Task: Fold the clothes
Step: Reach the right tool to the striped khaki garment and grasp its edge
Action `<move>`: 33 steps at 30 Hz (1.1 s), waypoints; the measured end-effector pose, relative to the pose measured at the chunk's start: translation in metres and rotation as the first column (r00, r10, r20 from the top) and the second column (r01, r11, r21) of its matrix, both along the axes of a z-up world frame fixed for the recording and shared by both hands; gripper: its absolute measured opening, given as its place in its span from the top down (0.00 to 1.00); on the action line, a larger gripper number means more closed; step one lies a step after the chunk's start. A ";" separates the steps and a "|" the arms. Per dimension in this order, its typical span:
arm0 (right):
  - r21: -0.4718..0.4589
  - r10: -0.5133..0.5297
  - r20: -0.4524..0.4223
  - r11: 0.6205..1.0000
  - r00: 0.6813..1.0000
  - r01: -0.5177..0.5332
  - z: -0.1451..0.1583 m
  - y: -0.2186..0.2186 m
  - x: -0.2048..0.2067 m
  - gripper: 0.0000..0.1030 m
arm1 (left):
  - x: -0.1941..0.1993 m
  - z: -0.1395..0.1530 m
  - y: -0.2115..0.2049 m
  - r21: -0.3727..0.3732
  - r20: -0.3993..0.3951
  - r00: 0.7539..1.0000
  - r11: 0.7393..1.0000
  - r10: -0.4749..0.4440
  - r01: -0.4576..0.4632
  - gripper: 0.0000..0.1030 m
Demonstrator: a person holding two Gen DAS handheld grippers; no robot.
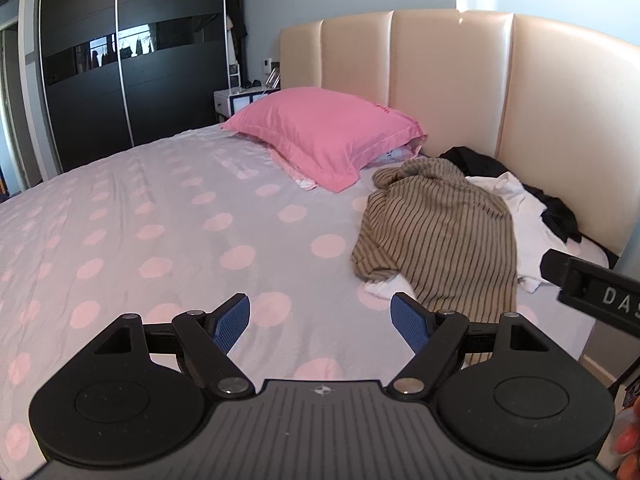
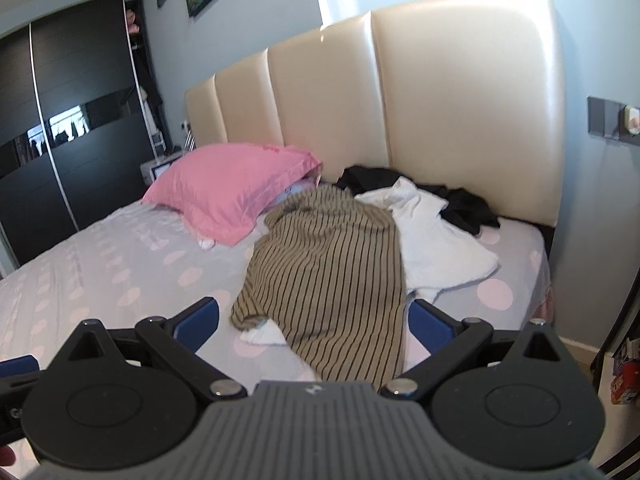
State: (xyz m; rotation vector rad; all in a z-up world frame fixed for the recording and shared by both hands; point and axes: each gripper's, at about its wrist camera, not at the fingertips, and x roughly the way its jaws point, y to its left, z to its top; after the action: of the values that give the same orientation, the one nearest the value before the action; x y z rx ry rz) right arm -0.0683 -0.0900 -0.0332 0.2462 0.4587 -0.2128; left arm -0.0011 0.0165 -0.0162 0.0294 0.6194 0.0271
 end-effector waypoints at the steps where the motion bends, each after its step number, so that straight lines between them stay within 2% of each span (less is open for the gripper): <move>1: 0.004 0.010 -0.018 1.000 1.000 -0.010 -0.002 -0.001 0.003 0.01 | 0.000 -0.002 0.004 0.002 -0.007 1.000 1.000 0.004 -0.004 0.25; 6: 0.009 0.085 -0.120 0.996 0.989 -0.085 -0.013 -0.005 0.020 0.02 | -0.001 -0.011 0.024 0.017 -0.046 0.998 0.999 0.035 -0.034 0.25; 10: -0.019 0.171 -0.185 0.984 0.968 -0.178 -0.021 -0.002 0.036 0.03 | -0.001 -0.019 0.044 0.027 -0.073 0.995 0.998 0.064 -0.063 0.25; 15: -0.106 0.273 -0.313 0.942 0.910 -0.319 -0.033 0.004 0.070 0.03 | -0.001 -0.031 0.069 0.037 -0.115 0.988 0.994 0.103 -0.100 0.25; 17: -0.118 0.301 -0.370 0.923 0.879 -0.366 -0.042 0.003 0.086 0.08 | -0.001 -0.038 0.079 0.049 -0.132 0.984 0.992 0.122 -0.116 0.25; 19: -0.113 0.310 -0.411 0.916 0.857 -0.386 -0.053 -0.001 0.101 0.08 | -0.001 -0.045 0.089 0.063 -0.153 0.978 0.989 0.142 -0.134 0.25; 24: -0.126 0.273 -0.509 0.915 0.816 -0.384 -0.088 -0.017 0.143 0.08 | 0.000 -0.066 0.118 0.062 -0.206 0.961 0.982 0.186 -0.177 0.25; 29: -0.035 0.210 -0.608 0.956 0.765 -0.290 -0.134 -0.044 0.179 0.08 | 0.001 -0.081 0.138 0.070 -0.241 0.948 0.978 0.206 -0.195 0.25; 33: -0.003 0.184 -0.644 0.970 0.743 -0.243 -0.155 -0.055 0.191 0.19 | 0.003 -0.092 0.152 0.069 -0.266 0.938 0.975 0.223 -0.212 0.25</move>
State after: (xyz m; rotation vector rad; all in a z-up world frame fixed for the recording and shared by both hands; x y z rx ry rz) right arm 0.1225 -0.1450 -0.1885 0.0208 1.1577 -0.0823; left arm 0.0022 0.1684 -0.1081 0.0020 0.8959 0.2539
